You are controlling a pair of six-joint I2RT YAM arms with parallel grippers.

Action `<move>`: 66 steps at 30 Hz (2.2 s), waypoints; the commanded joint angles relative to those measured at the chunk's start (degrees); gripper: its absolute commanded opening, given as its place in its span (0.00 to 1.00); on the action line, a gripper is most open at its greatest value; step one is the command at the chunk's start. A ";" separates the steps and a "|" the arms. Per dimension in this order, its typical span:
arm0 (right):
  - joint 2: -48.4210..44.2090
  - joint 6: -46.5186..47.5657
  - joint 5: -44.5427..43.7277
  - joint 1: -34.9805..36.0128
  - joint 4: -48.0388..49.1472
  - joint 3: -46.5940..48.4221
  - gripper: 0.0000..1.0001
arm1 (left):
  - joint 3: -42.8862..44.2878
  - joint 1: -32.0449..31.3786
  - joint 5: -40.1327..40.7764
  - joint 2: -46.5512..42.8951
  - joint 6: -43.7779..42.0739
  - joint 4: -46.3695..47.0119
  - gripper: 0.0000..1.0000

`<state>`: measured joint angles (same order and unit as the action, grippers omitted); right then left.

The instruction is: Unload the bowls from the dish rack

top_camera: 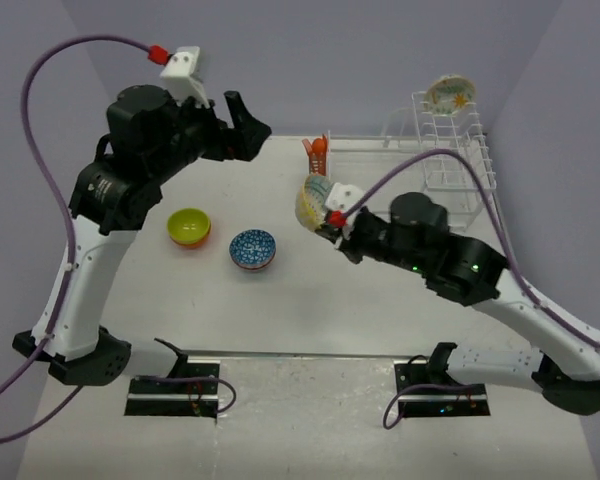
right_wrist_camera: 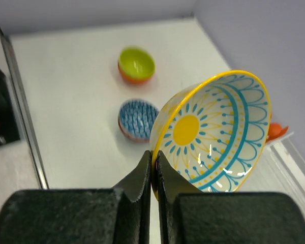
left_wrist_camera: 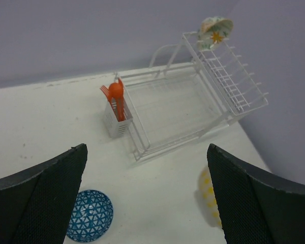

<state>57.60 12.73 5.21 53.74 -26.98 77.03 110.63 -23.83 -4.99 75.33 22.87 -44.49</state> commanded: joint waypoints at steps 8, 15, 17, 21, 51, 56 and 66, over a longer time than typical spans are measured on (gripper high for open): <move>11.12 17.94 -21.12 11.92 -11.43 1.54 0.00 | -3.66 -14.12 7.28 8.25 -1.87 -9.83 1.00; 11.57 18.82 -22.53 13.06 -10.11 1.10 0.00 | -12.27 -19.67 9.57 8.70 0.32 -8.34 0.93; 11.57 19.08 -22.79 13.15 -9.32 0.75 0.00 | -14.03 -20.72 9.13 8.26 0.77 -6.58 0.88; 12.27 19.08 -25.77 13.32 -8.70 1.45 0.00 | -16.93 -22.13 11.05 7.81 1.65 -5.96 0.56; -25.69 -10.61 -28.25 14.29 4.03 -16.74 0.99 | -57.36 -28.63 19.41 3.77 18.70 32.95 0.00; -25.44 -14.12 -30.25 14.29 5.97 -17.71 0.99 | -59.74 -28.72 18.09 8.68 19.40 38.60 0.00; -23.15 -21.51 -40.38 9.83 6.50 -18.32 0.99 | -58.51 -28.90 14.23 17.92 20.54 43.08 0.00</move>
<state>34.46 -4.19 -31.20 66.41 -23.03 58.67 50.85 -52.23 10.76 92.66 41.45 -7.44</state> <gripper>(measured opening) 0.987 0.043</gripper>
